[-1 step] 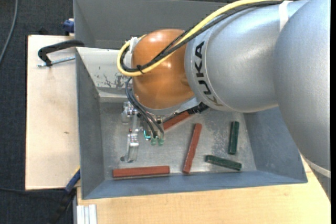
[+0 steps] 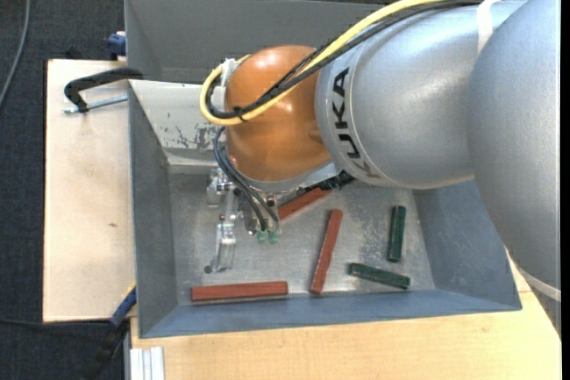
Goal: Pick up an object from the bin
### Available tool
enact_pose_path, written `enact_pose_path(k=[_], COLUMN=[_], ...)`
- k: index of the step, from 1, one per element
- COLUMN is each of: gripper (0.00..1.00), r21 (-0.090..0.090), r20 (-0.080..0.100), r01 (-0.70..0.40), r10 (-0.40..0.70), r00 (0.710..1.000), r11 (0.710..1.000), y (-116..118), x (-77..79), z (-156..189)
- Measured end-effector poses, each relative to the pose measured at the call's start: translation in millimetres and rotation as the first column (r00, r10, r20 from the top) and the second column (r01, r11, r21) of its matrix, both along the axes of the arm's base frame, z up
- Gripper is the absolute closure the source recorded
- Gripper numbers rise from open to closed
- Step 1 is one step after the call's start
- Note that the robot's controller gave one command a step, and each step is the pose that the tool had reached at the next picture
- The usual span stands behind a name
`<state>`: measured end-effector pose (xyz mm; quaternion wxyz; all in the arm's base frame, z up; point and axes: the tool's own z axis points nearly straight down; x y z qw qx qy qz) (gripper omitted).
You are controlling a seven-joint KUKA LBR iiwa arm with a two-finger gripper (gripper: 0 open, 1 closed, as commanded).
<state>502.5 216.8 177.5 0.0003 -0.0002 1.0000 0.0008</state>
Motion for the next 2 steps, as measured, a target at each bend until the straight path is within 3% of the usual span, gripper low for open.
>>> enact_pose_path(k=[1,2], gripper=[0.00,0.00], r21=[0.000,-0.003], r20=[0.003,-0.002], r01=[-0.133,-0.162], r10=[0.133,0.162], r00=[0.991,0.987], r11=[0.991,0.987], y=[-45,-89], x=[-3.1,-8.3], z=[-52,-60])
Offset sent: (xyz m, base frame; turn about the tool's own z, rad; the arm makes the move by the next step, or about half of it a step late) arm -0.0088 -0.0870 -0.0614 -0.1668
